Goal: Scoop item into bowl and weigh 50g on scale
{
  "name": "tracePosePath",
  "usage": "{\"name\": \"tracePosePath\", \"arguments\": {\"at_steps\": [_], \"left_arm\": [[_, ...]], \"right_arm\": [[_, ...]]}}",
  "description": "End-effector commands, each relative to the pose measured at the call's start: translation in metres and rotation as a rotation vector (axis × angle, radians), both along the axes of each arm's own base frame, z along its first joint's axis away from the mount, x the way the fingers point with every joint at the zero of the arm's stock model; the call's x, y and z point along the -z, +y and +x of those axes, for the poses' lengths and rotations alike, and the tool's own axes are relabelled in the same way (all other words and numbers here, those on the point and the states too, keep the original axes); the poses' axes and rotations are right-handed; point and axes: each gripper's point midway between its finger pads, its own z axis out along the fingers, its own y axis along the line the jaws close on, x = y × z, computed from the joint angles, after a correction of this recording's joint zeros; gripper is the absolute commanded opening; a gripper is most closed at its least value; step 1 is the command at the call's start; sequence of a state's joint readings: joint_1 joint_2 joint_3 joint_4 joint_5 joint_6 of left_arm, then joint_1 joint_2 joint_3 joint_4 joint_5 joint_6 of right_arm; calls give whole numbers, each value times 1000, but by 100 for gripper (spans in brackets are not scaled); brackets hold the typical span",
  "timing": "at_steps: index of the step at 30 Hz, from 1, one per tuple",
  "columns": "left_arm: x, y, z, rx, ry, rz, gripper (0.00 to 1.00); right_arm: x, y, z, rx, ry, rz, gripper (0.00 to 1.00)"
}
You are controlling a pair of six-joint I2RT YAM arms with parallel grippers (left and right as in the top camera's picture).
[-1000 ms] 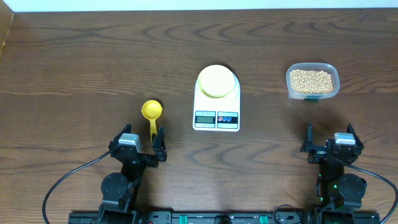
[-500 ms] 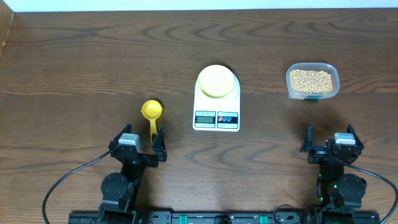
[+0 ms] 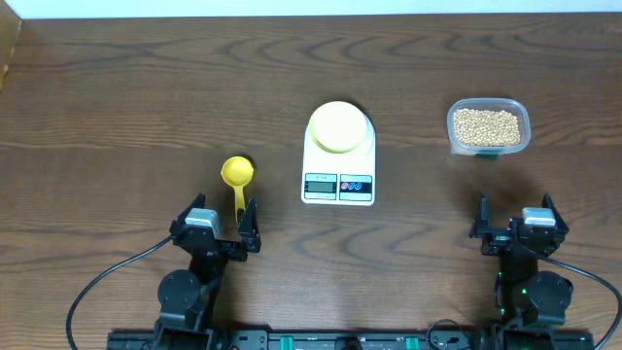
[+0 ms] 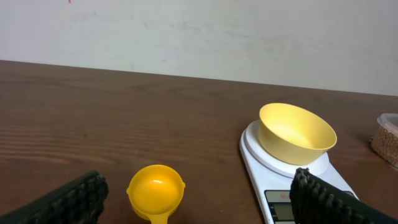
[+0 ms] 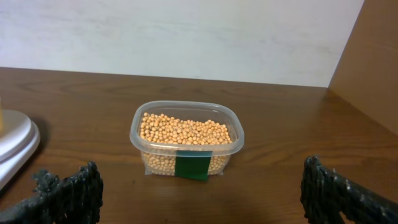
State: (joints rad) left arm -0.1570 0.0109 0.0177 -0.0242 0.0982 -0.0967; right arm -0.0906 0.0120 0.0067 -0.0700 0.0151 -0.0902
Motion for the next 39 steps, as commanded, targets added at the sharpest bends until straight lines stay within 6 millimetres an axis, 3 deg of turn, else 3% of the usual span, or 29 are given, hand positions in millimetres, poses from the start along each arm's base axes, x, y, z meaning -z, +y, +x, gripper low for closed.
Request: {"name": "tracePosePath", "arguments": {"at_steps": [1,27,39], "left_arm": [[15,-1,-1,8,45,18,96],[14,2,0,-8,42,15,98],[-4,3,-2,-16,29,-33,98]], "right_arm": [[0,-2,0,12,-2,10,99],[0,-2,0,12,-2,10,99],[0,-2,0,11,-2,10,99]]}}
